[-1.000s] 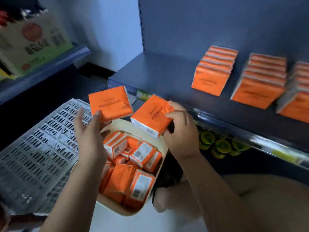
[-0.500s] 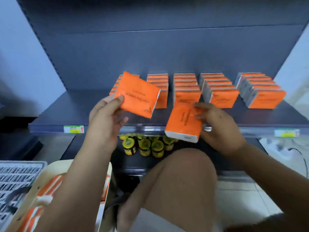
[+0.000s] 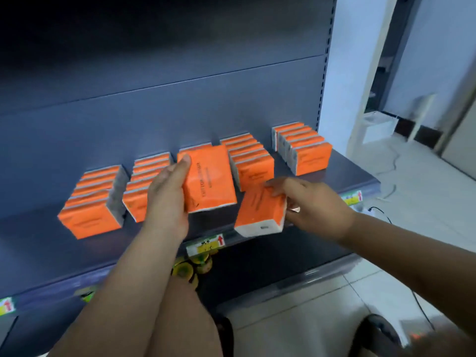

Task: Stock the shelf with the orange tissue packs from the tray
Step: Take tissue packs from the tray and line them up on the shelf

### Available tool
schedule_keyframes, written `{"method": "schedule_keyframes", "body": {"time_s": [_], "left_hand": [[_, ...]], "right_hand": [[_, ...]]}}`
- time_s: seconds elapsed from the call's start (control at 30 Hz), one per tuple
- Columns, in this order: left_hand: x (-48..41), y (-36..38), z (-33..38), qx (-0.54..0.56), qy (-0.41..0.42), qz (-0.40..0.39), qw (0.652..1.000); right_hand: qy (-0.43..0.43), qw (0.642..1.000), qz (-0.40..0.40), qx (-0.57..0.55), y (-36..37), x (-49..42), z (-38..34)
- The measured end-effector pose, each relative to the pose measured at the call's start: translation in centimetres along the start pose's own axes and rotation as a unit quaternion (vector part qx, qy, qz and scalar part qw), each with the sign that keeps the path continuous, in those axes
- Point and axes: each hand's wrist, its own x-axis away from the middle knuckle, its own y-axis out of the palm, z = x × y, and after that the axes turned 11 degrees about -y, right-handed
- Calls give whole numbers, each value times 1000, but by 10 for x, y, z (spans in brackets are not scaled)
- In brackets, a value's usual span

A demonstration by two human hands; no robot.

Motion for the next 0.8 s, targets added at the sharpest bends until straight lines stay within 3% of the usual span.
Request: {"method": "schedule_keyframes", "body": {"time_s": [0.17,0.27,0.37,0.6,0.8], "left_hand": [[-31,16,-33,-74,63,8,995],[-37,38,-38,-90,98,25,991],[-39,63,-52,-79,60,30,995],[-37,98,-75,-114,39,-27,992],[-41,105,-76,-164,85,-41,982]], "right_hand": [[116,976,54,-174,4,12,39],[232,904,138,-331,-3,20,49],[335,851,221,-338,-10,22,51],[434,840,211,-248,-3,22,76],[357,888,137,-258,-8,12,78]]}}
